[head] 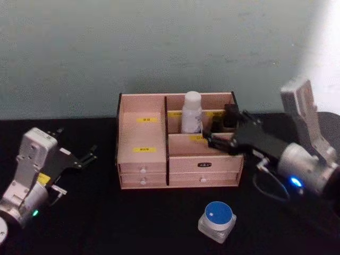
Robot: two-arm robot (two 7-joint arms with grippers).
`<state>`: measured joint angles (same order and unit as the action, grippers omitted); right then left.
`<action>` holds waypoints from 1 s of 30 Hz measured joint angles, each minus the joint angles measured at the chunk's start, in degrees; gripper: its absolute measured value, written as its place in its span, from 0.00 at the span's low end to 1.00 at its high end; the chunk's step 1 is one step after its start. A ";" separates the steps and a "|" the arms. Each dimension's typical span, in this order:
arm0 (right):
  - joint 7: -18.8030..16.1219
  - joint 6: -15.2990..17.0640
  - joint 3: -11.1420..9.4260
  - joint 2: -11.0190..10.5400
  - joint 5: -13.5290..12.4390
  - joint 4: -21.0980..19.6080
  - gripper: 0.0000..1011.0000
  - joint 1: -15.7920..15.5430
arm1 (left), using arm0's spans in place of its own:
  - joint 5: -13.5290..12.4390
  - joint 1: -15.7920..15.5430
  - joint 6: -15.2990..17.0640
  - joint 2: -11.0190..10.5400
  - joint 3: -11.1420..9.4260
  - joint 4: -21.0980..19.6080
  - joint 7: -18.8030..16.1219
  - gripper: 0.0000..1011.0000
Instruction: Pick up the facial cleanser and watermelon frost from the table and place them into the tiered storage box.
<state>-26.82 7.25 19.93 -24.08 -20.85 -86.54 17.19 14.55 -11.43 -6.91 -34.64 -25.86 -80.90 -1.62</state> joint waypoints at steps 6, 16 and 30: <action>-2.40 -0.33 0.14 -4.41 -1.44 -3.10 0.99 -3.87 | 0.00 0.00 0.00 0.00 0.00 0.00 0.00 0.99; -4.55 1.05 2.65 -9.89 -1.20 -5.26 0.99 -6.43 | 0.00 0.00 0.00 0.00 0.00 0.00 0.00 0.99; -4.83 7.65 6.49 -12.67 0.74 -6.25 0.99 -5.20 | 0.00 0.00 0.00 0.00 0.00 0.00 0.00 0.99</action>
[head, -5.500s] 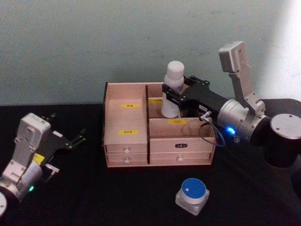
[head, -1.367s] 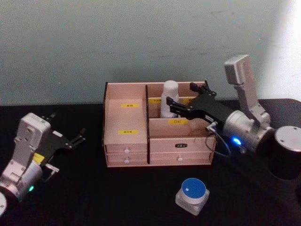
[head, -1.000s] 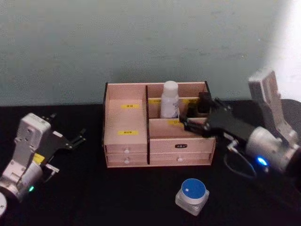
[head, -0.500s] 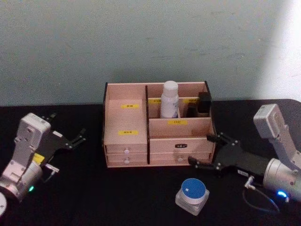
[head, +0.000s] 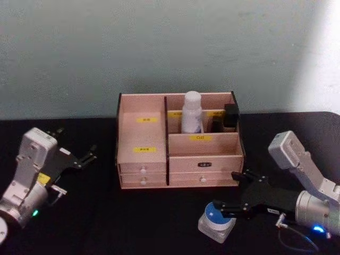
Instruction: Pick up the facial cleanser and watermelon frost from the table and place them into the tiered storage box.
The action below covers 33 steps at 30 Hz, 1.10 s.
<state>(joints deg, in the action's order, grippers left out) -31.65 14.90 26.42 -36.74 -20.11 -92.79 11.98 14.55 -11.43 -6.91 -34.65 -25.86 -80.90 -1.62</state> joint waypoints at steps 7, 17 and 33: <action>0.01 3.66 1.44 -0.02 0.03 -0.18 0.99 0.99 | 0.00 0.00 0.00 0.00 0.00 0.00 0.00 0.99; -0.43 5.94 2.62 0.09 -1.11 -0.15 0.99 2.17 | 0.00 0.00 0.00 0.00 0.00 0.00 0.00 0.99; -0.98 5.79 4.50 -0.99 -1.57 -1.56 0.99 2.64 | 0.00 0.00 0.00 0.00 0.00 0.00 0.00 0.99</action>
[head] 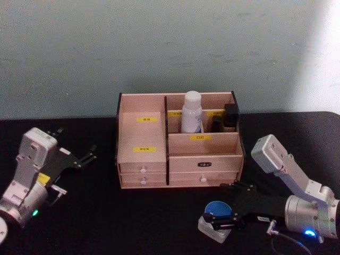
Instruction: Pick up the facial cleanser and watermelon frost from the table and place them into the tiered storage box.
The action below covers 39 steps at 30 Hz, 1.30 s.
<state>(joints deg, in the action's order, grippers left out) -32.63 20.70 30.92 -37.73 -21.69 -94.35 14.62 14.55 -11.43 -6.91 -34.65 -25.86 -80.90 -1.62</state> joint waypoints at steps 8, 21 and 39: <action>0.33 0.60 0.72 -0.14 0.61 0.45 0.99 0.17 | 0.00 0.00 0.00 0.00 0.00 0.00 0.00 0.99; -0.41 0.67 1.80 -0.59 1.35 0.83 0.99 0.33 | 0.00 0.00 0.00 0.00 0.00 0.00 0.00 0.99; -0.25 0.89 1.84 -0.67 1.94 1.06 0.99 0.08 | 0.00 0.00 0.00 0.00 0.00 0.00 0.00 0.99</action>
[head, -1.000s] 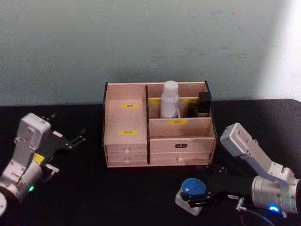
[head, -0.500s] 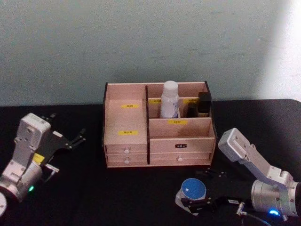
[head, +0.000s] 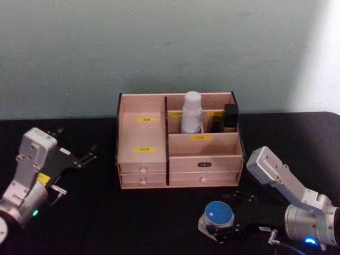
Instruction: Pick up the facial cleanser and watermelon frost from the table and place them into the tiered storage box.
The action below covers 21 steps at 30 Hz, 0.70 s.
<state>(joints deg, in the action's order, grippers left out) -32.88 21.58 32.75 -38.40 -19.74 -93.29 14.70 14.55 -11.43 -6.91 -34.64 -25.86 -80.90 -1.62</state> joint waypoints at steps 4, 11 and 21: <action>0.38 0.01 0.02 0.00 0.58 -0.01 0.99 -0.07 | 0.00 0.00 0.00 0.00 0.00 0.00 0.00 0.99; 0.36 0.02 0.02 0.01 0.54 -0.02 0.99 -0.07 | 0.00 0.00 0.00 0.00 0.00 0.00 0.00 0.99; 0.34 0.01 0.00 0.01 0.38 -0.06 0.95 -0.06 | 0.00 0.00 0.00 0.00 0.00 0.00 0.00 0.99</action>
<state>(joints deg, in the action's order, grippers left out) -32.54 21.59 32.76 -38.39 -19.36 -93.35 14.64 14.55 -11.43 -6.91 -34.65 -25.86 -80.90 -1.62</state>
